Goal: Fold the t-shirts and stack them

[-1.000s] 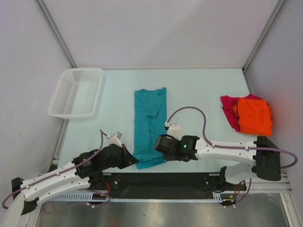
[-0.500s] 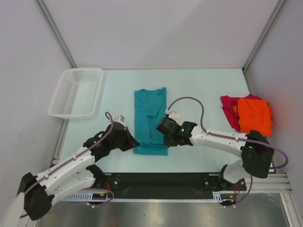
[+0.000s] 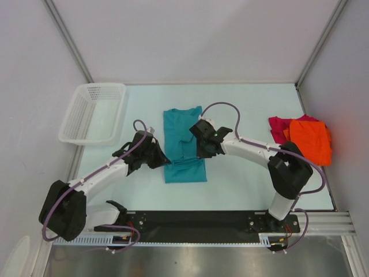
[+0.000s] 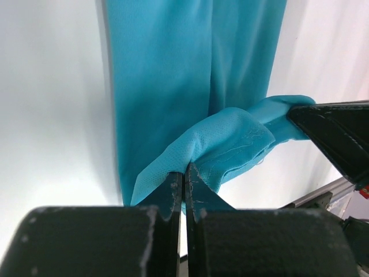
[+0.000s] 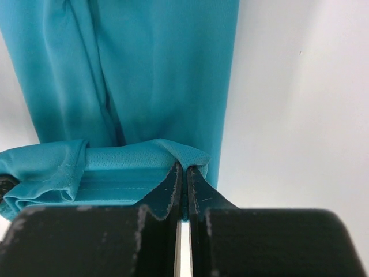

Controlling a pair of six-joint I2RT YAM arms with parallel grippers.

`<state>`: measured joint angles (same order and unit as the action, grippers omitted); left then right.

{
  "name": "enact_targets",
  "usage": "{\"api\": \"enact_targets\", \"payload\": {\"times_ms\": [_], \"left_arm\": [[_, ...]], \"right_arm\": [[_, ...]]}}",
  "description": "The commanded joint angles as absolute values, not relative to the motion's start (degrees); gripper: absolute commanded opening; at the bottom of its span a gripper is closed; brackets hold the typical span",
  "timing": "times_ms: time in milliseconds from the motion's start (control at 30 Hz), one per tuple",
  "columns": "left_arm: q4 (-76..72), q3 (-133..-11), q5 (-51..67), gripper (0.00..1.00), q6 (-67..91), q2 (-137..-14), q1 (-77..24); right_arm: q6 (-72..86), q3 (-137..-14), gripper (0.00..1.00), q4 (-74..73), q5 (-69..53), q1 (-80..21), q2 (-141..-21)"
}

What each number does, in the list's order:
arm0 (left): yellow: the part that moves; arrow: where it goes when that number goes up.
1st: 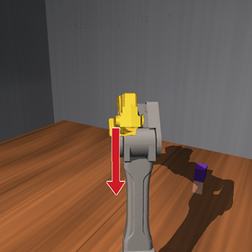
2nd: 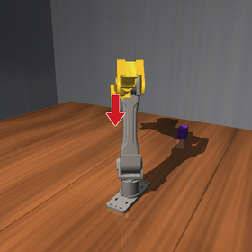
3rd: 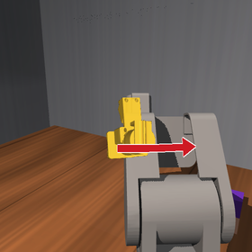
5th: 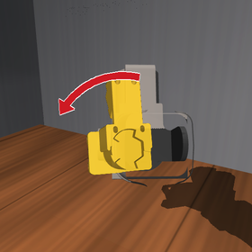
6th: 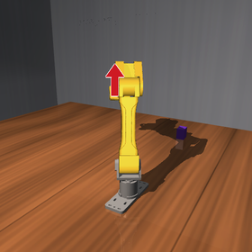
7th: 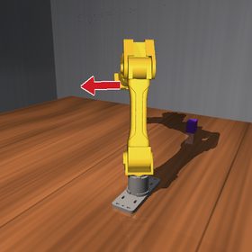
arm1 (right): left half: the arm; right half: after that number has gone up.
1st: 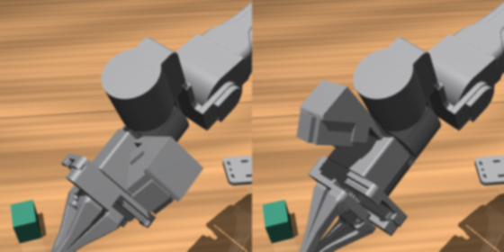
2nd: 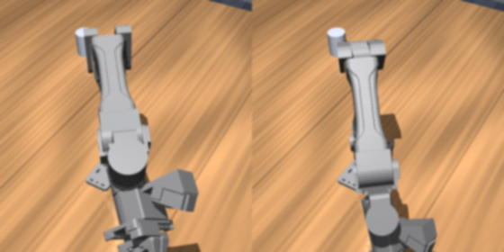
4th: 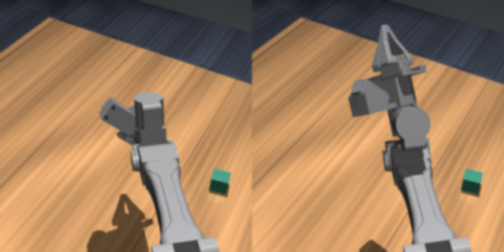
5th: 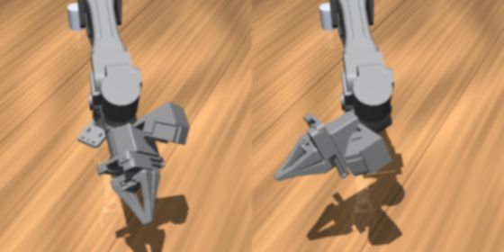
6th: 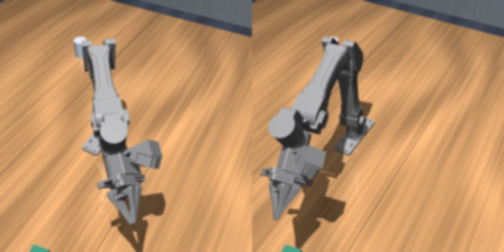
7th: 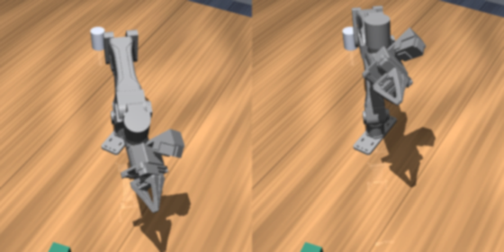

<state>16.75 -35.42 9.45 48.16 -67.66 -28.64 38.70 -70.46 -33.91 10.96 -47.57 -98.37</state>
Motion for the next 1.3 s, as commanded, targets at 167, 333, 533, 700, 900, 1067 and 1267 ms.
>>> {"api": "enact_targets", "payload": {"times_ms": [167,333,533,700,900,1067,1267], "left_arm": [[12.48,-44.12,13.8,0.0,41.93,-76.81,-23.65],[11.95,-45.18,14.85,0.0,41.22,-79.71,-22.76],[11.43,-44.47,16.08,0.05,41.22,-81.82,-22.5],[11.51,-44.73,16.35,0.39,41.05,-82.79,-22.41],[13.09,-46.4,14.94,0.95,40.34,-83.41,-22.41],[14.33,-46.58,14.15,0.98,40.17,-82.44,-22.41],[14.76,-45.7,14.41,0.98,40.69,-78.93,-22.32]], "right_arm": [[34.28,-75.76,0.0,-32.43,8.79,-43.42,-103.44],[33.66,-76.9,0.0,-32.26,8.0,-41.84,-105.82],[33.05,-78.75,0.15,-32.34,6.86,-40.43,-108.19],[32.35,-81.82,0.27,-31.91,7.03,-40.17,-109.6],[31.03,-87.01,0.29,-32.52,6.77,-39.38,-112.67],[30.76,-87.89,0.29,-32.7,7.38,-39.38,-111.37],[31.81,-83.78,0.29,-33.13,9.05,-39.55,-106.97]]}}
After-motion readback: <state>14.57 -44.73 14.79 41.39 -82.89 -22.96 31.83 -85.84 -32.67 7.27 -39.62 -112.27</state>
